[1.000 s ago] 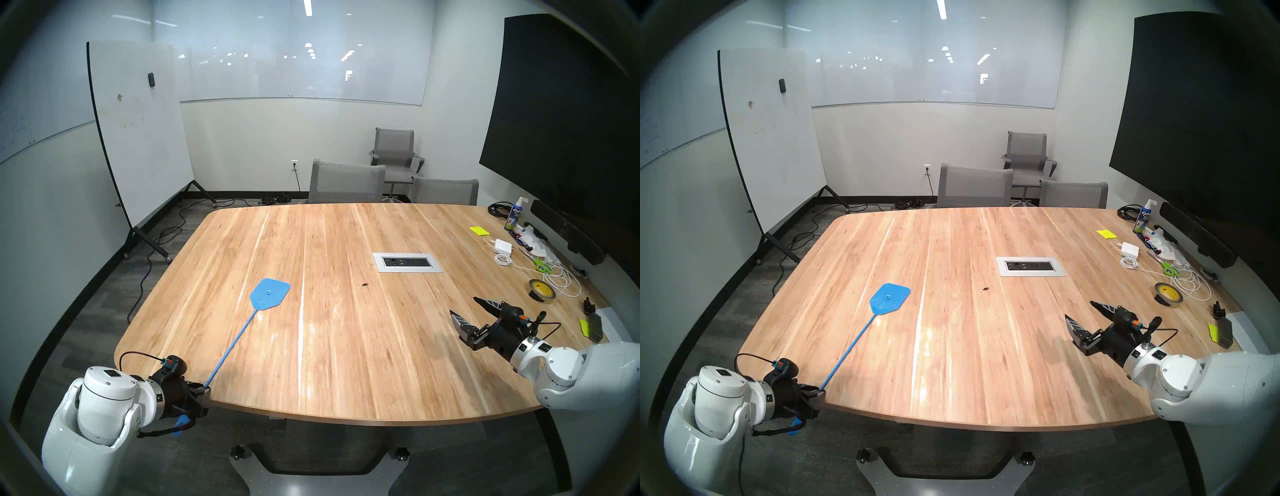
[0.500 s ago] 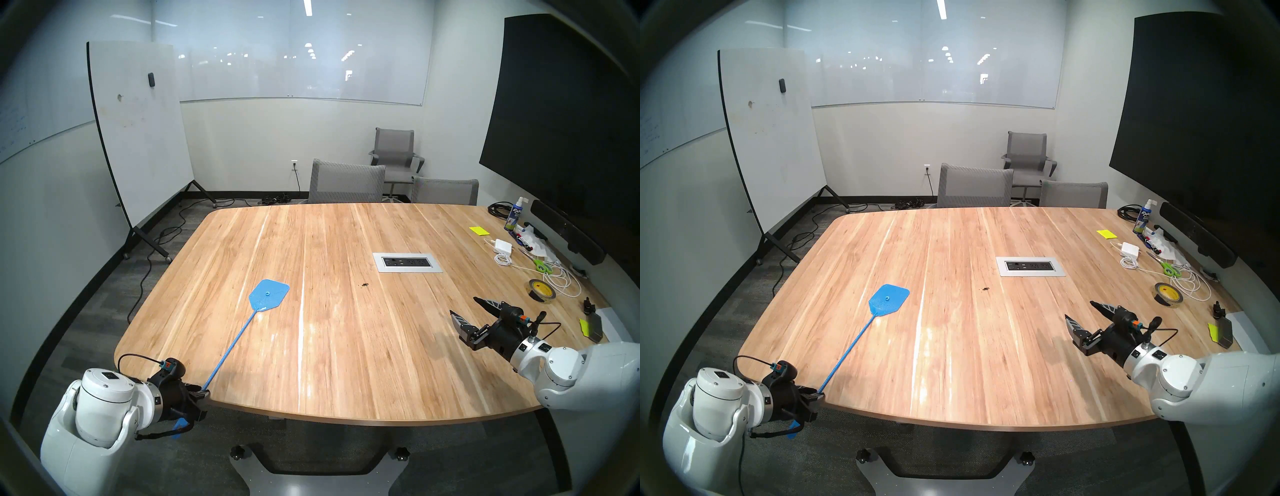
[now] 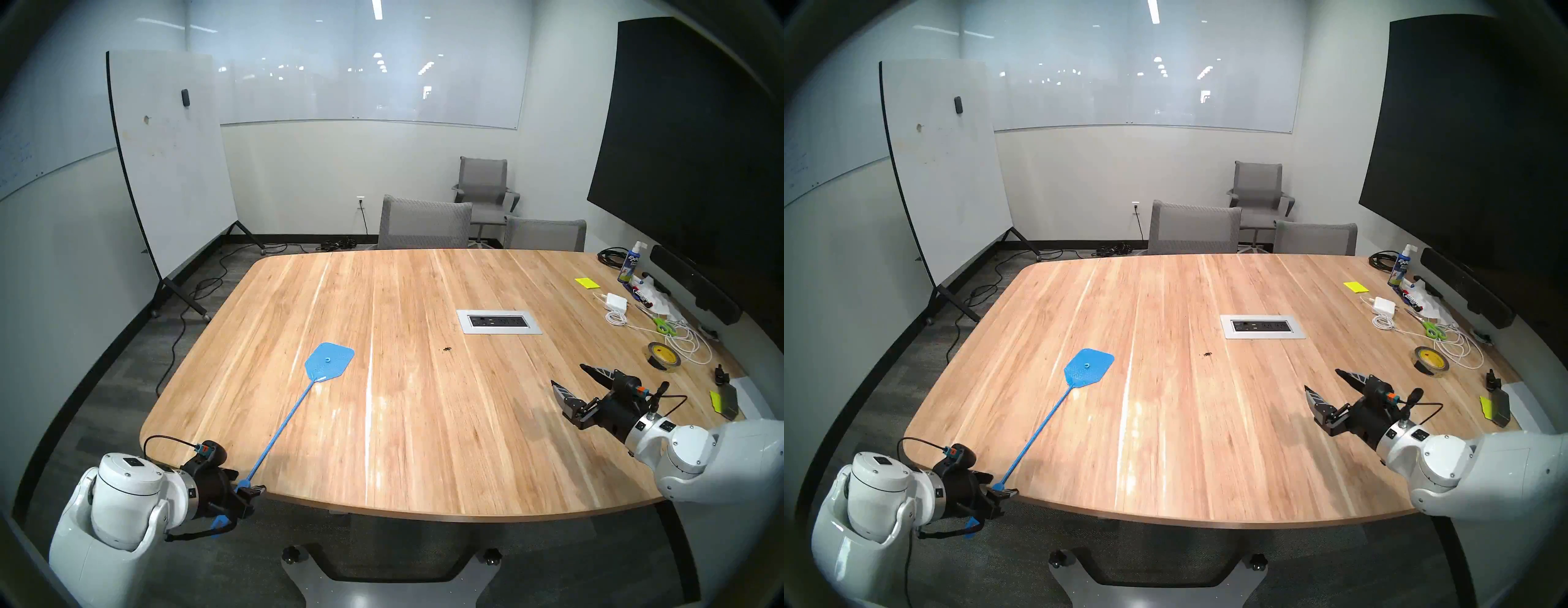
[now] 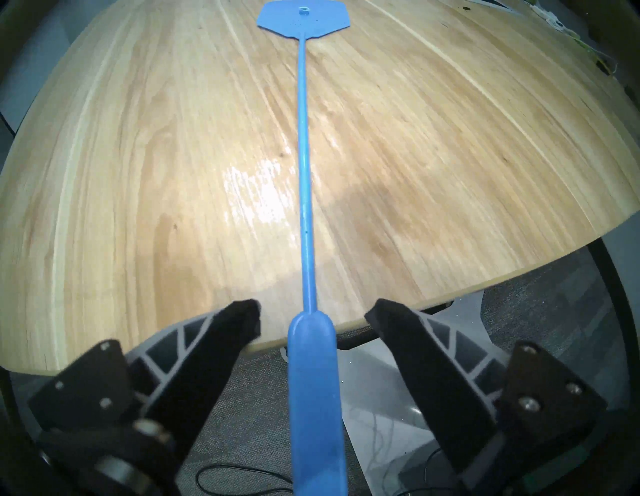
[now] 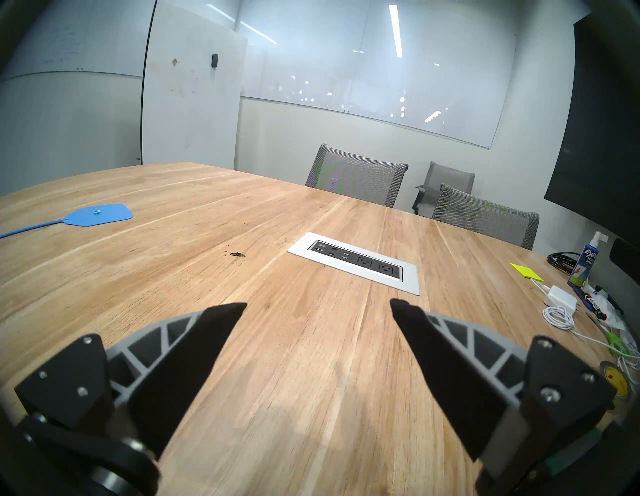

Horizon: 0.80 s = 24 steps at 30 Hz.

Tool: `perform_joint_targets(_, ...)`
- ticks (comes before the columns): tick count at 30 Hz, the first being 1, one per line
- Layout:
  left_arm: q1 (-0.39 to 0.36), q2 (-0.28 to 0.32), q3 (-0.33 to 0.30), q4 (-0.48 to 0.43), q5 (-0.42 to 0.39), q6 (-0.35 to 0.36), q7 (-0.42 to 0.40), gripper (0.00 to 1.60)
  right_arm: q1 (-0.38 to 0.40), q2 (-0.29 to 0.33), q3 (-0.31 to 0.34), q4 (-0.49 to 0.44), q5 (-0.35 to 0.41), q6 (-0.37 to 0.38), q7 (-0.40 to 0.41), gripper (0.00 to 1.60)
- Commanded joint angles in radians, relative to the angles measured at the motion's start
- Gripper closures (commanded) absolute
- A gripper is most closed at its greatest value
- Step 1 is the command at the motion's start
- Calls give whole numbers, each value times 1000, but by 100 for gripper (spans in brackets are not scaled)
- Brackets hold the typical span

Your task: Swat a bug on table

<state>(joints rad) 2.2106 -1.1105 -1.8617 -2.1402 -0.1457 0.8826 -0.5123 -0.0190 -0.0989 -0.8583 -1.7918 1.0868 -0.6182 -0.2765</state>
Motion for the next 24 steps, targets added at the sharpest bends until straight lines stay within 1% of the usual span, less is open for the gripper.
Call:
perform_joint_targets(1,51,-9,-19,-19,-4,15,-7,11,9,-1,7,3,-1,-2,0,0)
perform_joint_targets(7,88,-21,-69,-56,-9,19,-21,13,9,-1,7,3,-1,-2,0,0)
perform_joint_targets(11,104,-29,-88,-69,-10,16,-27,13,9,-1,7,3,-1,-2,0,0)
perform_joint_targets(18,112,-37,-100,-74,-12,14,-33,16,9,-1,7,3,-1,-2,0,0)
perform_joint_targets(23,111,-38,-96,-70,-10,13,-36,21,10,-1,7,3,-1,-2,0,0)
perform_joint_targets(24,109,-39,-94,-65,-9,13,-36,26,10,-1,7,3,-1,-2,0,0)
